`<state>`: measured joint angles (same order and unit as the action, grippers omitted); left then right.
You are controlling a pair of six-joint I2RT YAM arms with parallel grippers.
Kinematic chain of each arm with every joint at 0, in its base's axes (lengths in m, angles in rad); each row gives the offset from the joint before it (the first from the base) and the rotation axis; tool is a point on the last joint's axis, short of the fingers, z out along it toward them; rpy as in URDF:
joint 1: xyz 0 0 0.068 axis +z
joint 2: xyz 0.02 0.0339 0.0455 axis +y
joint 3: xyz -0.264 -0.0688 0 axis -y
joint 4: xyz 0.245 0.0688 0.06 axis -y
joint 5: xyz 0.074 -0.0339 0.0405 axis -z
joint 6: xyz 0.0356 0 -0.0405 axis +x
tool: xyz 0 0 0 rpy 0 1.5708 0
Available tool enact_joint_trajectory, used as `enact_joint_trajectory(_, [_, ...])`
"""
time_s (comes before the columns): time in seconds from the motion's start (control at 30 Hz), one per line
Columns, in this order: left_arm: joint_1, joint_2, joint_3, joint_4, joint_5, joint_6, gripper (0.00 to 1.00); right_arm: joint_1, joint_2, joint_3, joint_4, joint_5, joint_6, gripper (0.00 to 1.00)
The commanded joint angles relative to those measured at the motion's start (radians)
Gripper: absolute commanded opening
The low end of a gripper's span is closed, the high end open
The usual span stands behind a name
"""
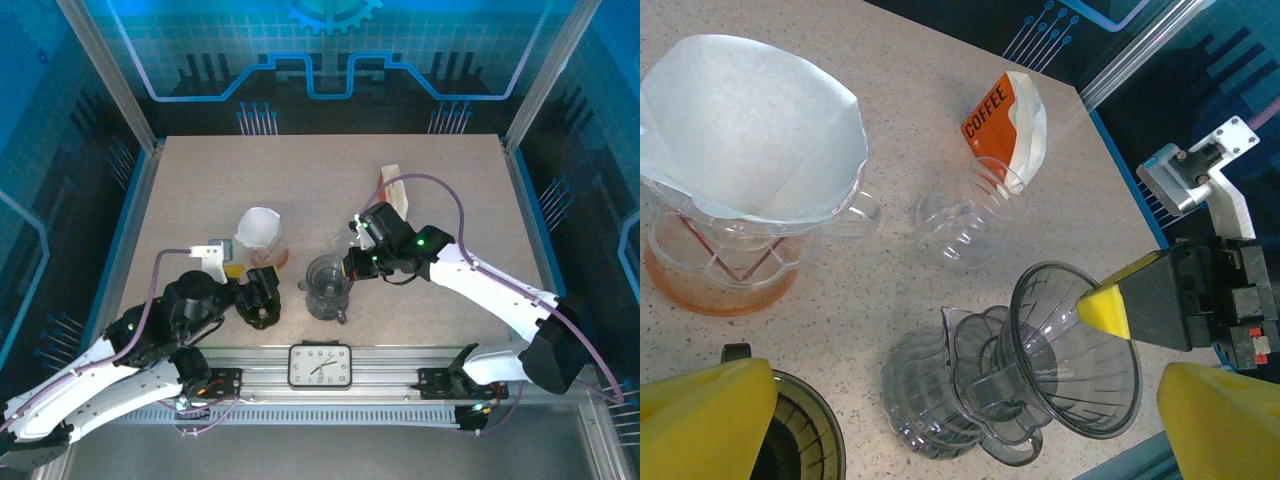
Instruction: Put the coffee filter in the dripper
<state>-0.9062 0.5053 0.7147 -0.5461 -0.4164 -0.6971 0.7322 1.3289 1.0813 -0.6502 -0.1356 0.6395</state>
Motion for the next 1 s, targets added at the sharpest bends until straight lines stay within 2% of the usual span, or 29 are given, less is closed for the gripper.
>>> enact_joint_trajectory(0.0, [-0.005,-0.014,-0.024,-0.014,-0.030,0.028,0.99,0.011,0.013,0.031,0.008,0.006,0.012,0.00])
enact_joint_trajectory(0.1, [-0.005,-0.014,-0.026,-0.014,-0.030,0.027,0.99,0.016,0.019,0.027,0.013,0.002,0.015,0.03])
enact_joint_trajectory(0.23, [-0.005,-0.014,-0.029,-0.012,-0.028,0.026,0.99,0.019,0.025,0.021,0.024,-0.016,0.026,0.15])
enact_joint_trajectory(0.3, [-0.005,-0.015,-0.030,-0.010,-0.027,0.025,0.99,0.022,0.021,0.019,0.028,-0.018,0.029,0.23])
enact_joint_trajectory(0.43, [-0.005,-0.014,-0.029,-0.011,-0.025,0.025,0.99,0.024,0.000,0.013,0.043,-0.016,0.034,0.45])
enact_joint_trajectory(0.57, [-0.005,-0.014,-0.033,-0.010,-0.022,0.022,0.99,0.022,-0.035,0.012,0.042,0.007,0.032,0.55])
enact_joint_trajectory(0.8, [-0.005,-0.018,-0.031,-0.015,-0.030,0.018,0.99,-0.031,-0.151,0.017,0.031,0.154,-0.012,0.64])
enact_joint_trajectory(0.97, [-0.005,-0.020,-0.032,-0.013,-0.039,0.039,0.99,-0.151,-0.144,0.013,0.116,0.262,-0.085,0.64])
